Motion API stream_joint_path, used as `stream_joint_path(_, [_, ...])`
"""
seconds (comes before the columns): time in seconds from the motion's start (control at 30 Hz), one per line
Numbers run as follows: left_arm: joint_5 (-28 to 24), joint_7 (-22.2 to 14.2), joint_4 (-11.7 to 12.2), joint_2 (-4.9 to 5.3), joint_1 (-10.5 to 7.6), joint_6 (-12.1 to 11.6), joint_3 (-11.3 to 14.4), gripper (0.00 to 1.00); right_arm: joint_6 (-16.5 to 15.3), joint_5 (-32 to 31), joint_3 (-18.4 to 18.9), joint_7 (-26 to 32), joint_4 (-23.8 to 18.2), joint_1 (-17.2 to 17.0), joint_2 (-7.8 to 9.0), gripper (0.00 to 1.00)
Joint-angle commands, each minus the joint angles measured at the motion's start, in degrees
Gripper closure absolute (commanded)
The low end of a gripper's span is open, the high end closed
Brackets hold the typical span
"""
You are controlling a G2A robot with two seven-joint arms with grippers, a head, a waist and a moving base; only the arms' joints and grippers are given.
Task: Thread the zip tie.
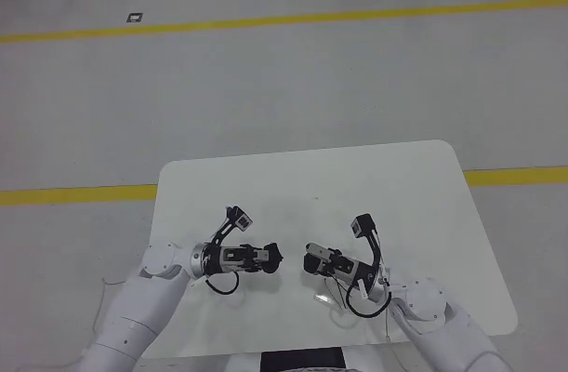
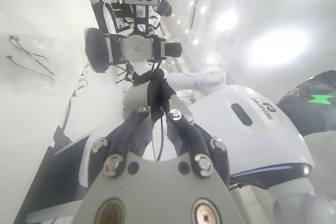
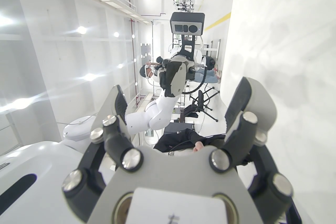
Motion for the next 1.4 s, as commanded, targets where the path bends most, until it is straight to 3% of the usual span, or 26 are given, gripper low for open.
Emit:
stream_joint_path(0.0, [-1.66,0.00,0.31,0.16,-0.16,0.00,0.41,1.00,0.00,0.00,0.00,0.00,0.00,0.00,0.00,0.00])
stream_joint_path(0.23, [-1.21,0.00,1.90,0.77,-0.66,0.00,0.72,1.00,0.00,0.00,0.00,0.00,0.00,0.00,0.00,0.00])
stream_joint_path(0.43, [-1.21,0.00,1.90,0.77,-0.66,0.00,0.72,1.00,0.00,0.00,0.00,0.00,0.00,0.00,0.00,0.00])
stream_joint_path(0.5, [-1.21,0.00,1.90,0.77,-0.66,0.00,0.72,1.00,0.55,-2.72,0.40,-1.30,-0.31,0.32,0.09,0.00])
stream_joint_path(0.7, [-1.21,0.00,1.90,0.77,-0.66,0.00,0.72,1.00,6.79,-21.26,3.60,-4.18,-8.60,-1.93,1.32,0.00])
stream_joint_path(0.83, [-1.21,0.00,1.90,0.77,-0.66,0.00,0.72,1.00,13.38,-33.29,5.18,-0.40,-14.11,-3.28,2.29,0.00])
stream_joint_path(1.03, [-1.21,0.00,1.90,0.77,-0.66,0.00,0.72,1.00,23.22,-46.58,4.20,9.00,-18.89,-3.84,3.23,0.00])
stream_joint_path(1.37, [-1.21,0.00,1.90,0.77,-0.66,0.00,0.72,1.00,24.01,-47.67,3.76,9.22,-19.52,-3.77,3.26,0.00])
